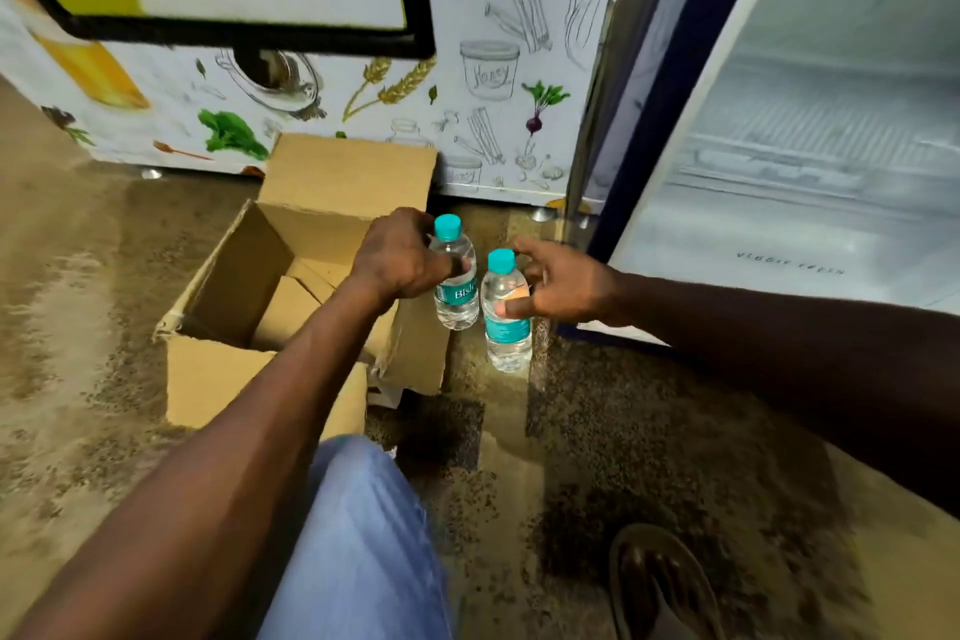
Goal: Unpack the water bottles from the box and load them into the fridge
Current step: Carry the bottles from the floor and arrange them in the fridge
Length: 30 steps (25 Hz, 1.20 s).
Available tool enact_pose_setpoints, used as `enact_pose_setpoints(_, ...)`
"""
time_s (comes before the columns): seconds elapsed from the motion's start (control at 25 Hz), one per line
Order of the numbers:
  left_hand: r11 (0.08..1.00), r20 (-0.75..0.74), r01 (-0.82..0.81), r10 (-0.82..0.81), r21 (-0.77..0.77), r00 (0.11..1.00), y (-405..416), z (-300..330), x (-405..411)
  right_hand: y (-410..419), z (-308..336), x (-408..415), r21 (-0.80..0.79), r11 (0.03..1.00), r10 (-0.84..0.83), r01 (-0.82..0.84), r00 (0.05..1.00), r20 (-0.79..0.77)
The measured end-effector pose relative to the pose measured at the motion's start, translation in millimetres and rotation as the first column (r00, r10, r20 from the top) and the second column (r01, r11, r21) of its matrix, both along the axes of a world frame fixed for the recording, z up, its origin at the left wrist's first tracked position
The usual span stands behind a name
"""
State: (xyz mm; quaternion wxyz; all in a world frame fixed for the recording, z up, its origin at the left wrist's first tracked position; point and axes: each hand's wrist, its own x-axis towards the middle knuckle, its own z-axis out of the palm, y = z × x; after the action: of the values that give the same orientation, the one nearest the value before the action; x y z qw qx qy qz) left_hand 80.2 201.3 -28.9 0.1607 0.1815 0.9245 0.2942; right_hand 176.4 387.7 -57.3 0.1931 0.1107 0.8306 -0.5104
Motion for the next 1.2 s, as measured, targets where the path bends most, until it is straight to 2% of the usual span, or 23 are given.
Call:
enact_pose_setpoints(0.08,0.994,0.006,-0.060,0.059,0.097,0.998,1,22,13,1,29,11,0.044,0.999,-0.017,0.020,0.998,-0.054)
enact_pose_setpoints(0.2,0.925,0.110,-0.110,0.075,0.364,0.991,-2,35,25,9,67,31,0.141,0.983,-0.086,0.118,0.972,-0.218)
enact_pose_setpoints(0.28,0.823,0.217,-0.125,0.002,0.554,0.976,-1,37,30,14,88,42,0.169,0.970,-0.113,0.174,0.940,-0.323)
enact_pose_setpoints(0.36,0.666,0.311,-0.174,-0.092,0.725,0.946,-1,38,38,17,102,45,0.145,0.959,-0.167,0.244,0.899,-0.404)
enact_pose_setpoints(0.44,0.541,0.349,-0.223,-0.141,0.811,0.926,-2,36,43,17,110,42,0.072,0.950,-0.245,0.305,0.867,-0.434)
enact_pose_setpoints(0.56,0.452,0.372,-0.277,-0.134,0.848,0.918,-3,35,50,0,111,38,-0.111,0.958,-0.288,0.265,0.890,-0.353)
enact_pose_setpoints(0.68,0.363,0.368,-0.295,-0.149,0.884,0.918,3,44,59,-24,108,33,-0.157,0.961,-0.272,0.229,0.894,-0.356)
enact_pose_setpoints(0.76,0.298,0.421,-0.361,-0.170,0.884,0.891,8,49,61,-33,108,26,-0.203,0.948,-0.307,0.246,0.875,-0.374)
enact_pose_setpoints(0.84,0.299,0.502,-0.439,-0.181,0.847,0.846,7,55,64,-39,112,17,-0.315,0.896,-0.406,0.313,0.864,-0.297)
enact_pose_setpoints(0.92,0.349,0.539,-0.454,-0.203,0.820,0.818,5,61,66,-43,120,12,-0.427,0.812,-0.495,0.398,0.857,-0.144)
enact_pose_setpoints(1.04,0.399,0.536,-0.409,-0.289,0.821,0.793,-3,68,64,-41,129,11,-0.569,0.716,-0.480,0.404,0.877,0.020)
enact_pose_setpoints(1.2,0.306,0.582,-0.496,-0.470,0.812,0.663,-14,76,52,-31,147,23,-0.579,0.736,-0.435,0.352,0.901,-0.005)
